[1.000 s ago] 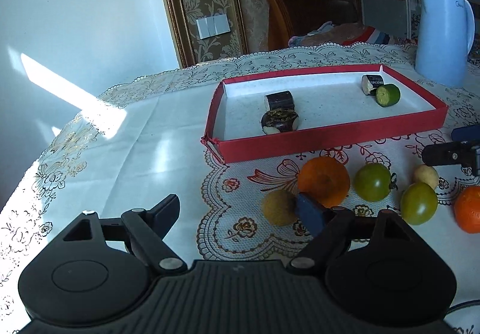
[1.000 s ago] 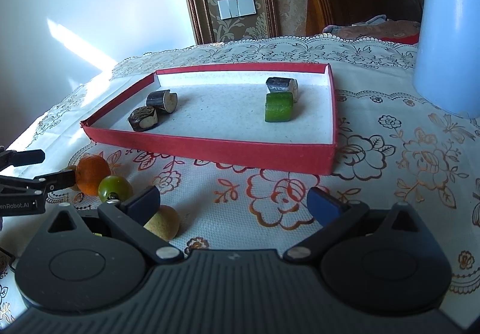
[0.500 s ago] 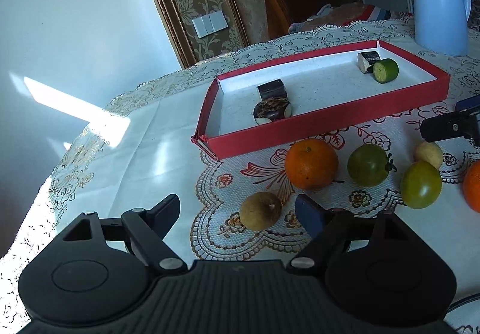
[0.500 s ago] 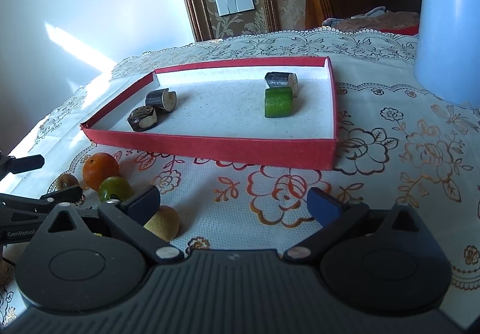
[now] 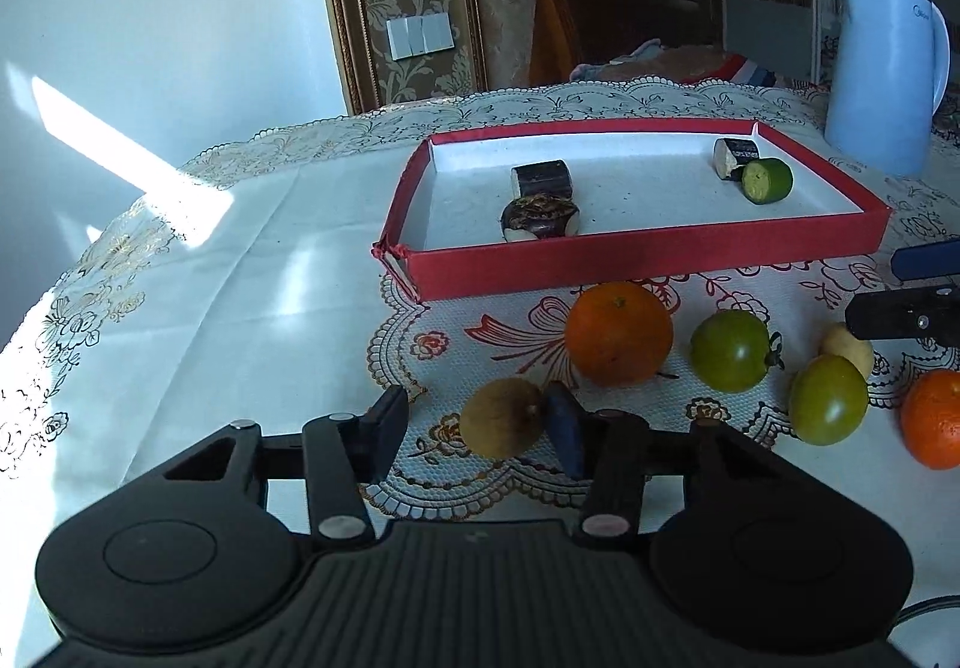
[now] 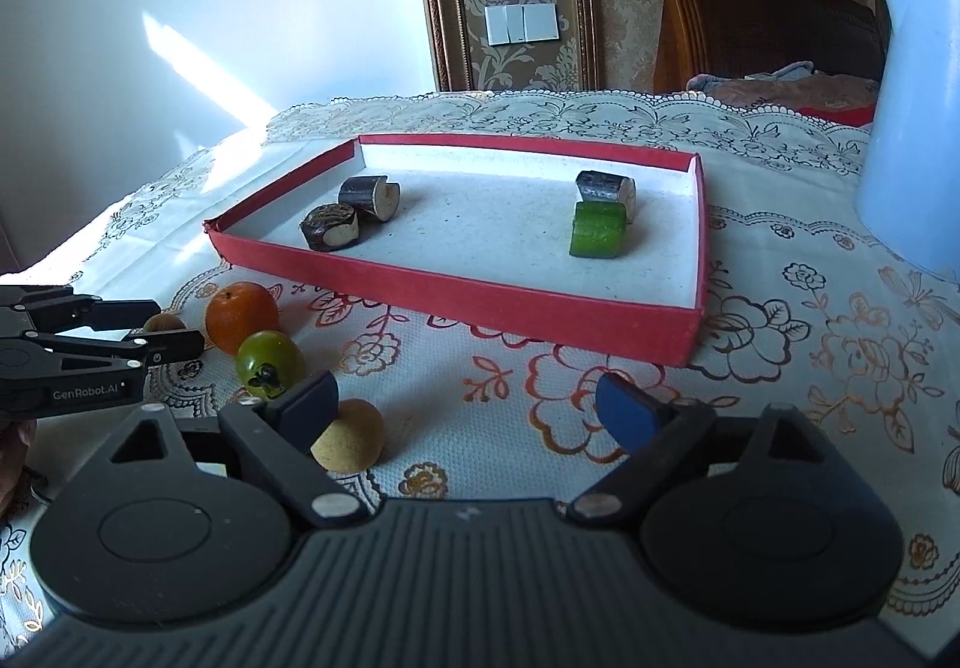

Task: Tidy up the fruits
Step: 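Grasp the brown kiwi with the left gripper while the right grasps a small tan round fruit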

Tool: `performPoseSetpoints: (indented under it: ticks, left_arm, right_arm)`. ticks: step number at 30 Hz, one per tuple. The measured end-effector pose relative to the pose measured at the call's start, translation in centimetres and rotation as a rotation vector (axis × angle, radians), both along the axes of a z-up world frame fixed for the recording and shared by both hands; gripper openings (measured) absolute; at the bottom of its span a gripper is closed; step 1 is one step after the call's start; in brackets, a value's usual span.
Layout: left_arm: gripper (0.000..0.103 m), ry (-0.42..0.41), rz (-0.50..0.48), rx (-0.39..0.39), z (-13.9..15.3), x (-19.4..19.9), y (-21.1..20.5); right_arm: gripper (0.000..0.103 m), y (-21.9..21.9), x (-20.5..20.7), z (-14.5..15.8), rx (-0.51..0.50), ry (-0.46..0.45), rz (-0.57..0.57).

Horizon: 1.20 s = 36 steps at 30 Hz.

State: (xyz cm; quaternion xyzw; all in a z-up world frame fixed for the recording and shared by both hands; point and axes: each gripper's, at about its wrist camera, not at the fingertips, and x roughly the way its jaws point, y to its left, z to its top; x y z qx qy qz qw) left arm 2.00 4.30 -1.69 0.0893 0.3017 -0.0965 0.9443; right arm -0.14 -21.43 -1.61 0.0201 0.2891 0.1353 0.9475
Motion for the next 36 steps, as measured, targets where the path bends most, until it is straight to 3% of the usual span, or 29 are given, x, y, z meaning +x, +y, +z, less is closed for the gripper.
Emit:
performPoseSetpoints:
  ticks: [6, 11, 16, 20, 23, 26, 34, 36]
  left_arm:
    - [0.050, 0.000, 0.001, -0.004, 0.0, 0.0, 0.0]
    - [0.050, -0.001, 0.001, -0.006, 0.0, 0.0, 0.0]
    - [0.050, -0.003, 0.001, -0.002, 0.0, -0.1, 0.0]
    - [0.050, -0.006, 0.001, 0.003, 0.0, -0.1, 0.0]
    - [0.050, -0.006, 0.001, 0.002, -0.1, -0.1, 0.0]
    - [0.050, -0.006, 0.001, 0.003, 0.0, -0.1, 0.0]
    - [0.050, -0.008, 0.001, 0.005, 0.0, -0.1, 0.0]
    - [0.050, -0.008, 0.001, 0.005, 0.0, -0.1, 0.0]
  right_arm:
    - [0.092, -0.8, -0.4, 1.1, 0.063, -0.024, 0.026]
    - [0.092, 0.6, -0.1, 0.4, -0.003, 0.016, 0.065]
    - [0.090, 2.0, -0.3, 0.2, -0.077, -0.014, 0.079]
    - [0.083, 2.2, 0.6, -0.2, -0.112, 0.035, 0.078]
    - [0.069, 3.1, -0.3, -0.3, -0.173, 0.034, 0.136]
    - [0.069, 3.7, -0.6, -0.6, -0.221, 0.015, 0.134]
    - [0.037, 4.3, -0.1, -0.8, -0.181, 0.013, 0.173]
    - [0.025, 4.5, -0.2, -0.7, -0.169, 0.012, 0.190]
